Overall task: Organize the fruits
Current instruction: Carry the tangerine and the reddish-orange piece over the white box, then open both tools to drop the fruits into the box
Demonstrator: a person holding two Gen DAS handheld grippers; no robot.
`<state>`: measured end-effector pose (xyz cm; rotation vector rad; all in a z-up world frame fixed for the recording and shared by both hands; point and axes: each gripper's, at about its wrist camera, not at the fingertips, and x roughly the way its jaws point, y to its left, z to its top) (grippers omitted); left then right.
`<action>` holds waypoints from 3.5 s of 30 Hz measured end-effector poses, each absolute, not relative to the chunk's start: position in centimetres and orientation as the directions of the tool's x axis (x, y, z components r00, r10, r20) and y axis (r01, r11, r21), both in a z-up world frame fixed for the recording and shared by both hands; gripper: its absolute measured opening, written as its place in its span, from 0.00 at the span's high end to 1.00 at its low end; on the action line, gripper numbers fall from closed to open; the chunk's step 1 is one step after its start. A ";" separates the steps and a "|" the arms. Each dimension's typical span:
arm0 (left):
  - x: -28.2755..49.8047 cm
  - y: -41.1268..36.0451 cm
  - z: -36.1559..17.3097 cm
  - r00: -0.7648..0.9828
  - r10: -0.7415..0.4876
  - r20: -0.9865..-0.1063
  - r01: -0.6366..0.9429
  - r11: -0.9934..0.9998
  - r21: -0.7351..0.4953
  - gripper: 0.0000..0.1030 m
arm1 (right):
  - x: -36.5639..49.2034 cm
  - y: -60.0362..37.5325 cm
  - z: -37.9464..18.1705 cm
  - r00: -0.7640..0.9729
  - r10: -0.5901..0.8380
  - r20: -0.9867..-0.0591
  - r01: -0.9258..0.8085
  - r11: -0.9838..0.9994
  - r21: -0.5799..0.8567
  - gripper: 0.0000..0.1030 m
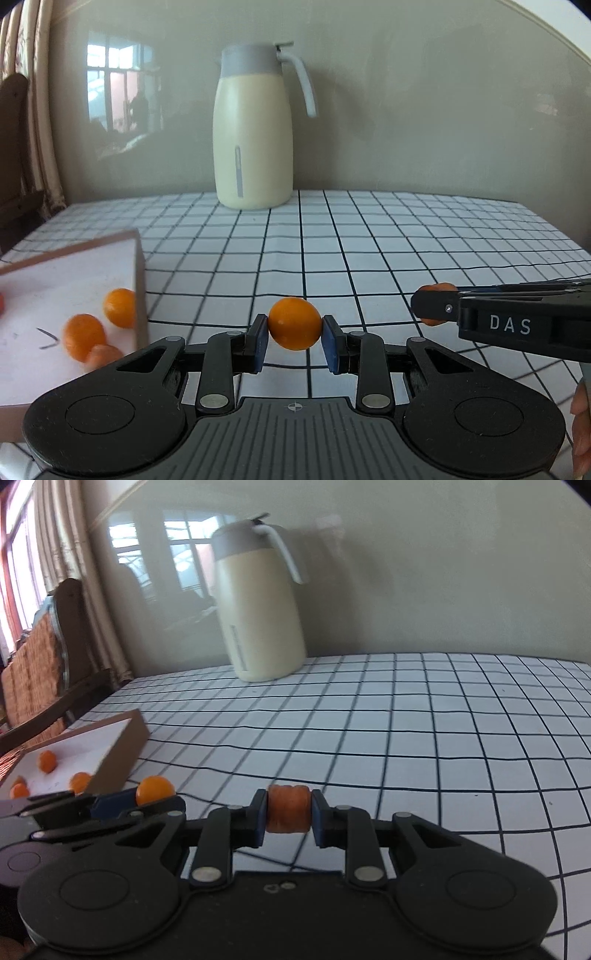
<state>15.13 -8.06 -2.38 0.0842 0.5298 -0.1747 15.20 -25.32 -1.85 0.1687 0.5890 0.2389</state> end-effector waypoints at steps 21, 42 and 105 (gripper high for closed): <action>9.9 2.7 1.1 0.904 -0.014 -0.428 0.013 1.000 -0.005 0.70 | 13.4 -15.7 2.0 0.774 0.489 -0.403 -0.435 0.872 0.222 0.85; 9.2 11.4 0.8 0.897 0.192 -0.399 -0.222 0.975 -0.029 0.69 | 14.5 -7.6 2.8 0.785 0.543 -0.297 -0.505 0.840 0.199 0.85; 16.6 21.1 0.2 0.820 0.423 -0.386 -0.480 0.875 -0.061 0.00 | 20.8 -3.3 1.4 0.865 0.434 -0.251 -0.374 0.892 0.253 0.07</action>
